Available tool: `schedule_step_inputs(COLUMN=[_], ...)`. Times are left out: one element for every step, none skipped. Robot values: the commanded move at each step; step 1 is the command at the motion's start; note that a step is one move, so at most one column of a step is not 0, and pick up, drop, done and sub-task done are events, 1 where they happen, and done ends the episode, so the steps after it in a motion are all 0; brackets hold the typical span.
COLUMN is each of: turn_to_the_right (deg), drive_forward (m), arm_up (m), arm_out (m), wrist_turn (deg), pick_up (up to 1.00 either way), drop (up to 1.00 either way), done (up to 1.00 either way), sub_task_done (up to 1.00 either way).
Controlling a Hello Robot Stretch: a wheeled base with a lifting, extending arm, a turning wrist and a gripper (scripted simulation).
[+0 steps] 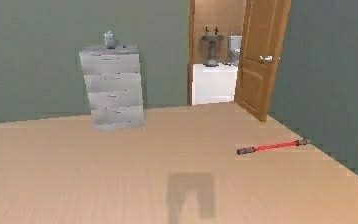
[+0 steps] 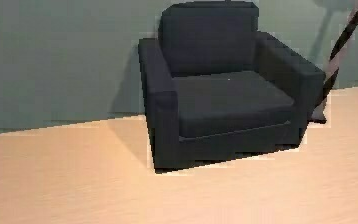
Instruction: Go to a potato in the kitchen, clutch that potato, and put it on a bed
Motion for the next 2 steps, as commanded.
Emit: schedule_step_inputs(turn_to_the_right=[0.0,0.0], drive_forward=[1.00,1.00], arm_up=[0.00,0.00], arm_out=[0.00,0.00], wrist_turn=[0.0,0.0], pick_up=[0.00,0.00], drop=[0.00,0.00], done=[0.00,0.00], sub_task_done=[0.00,0.00])
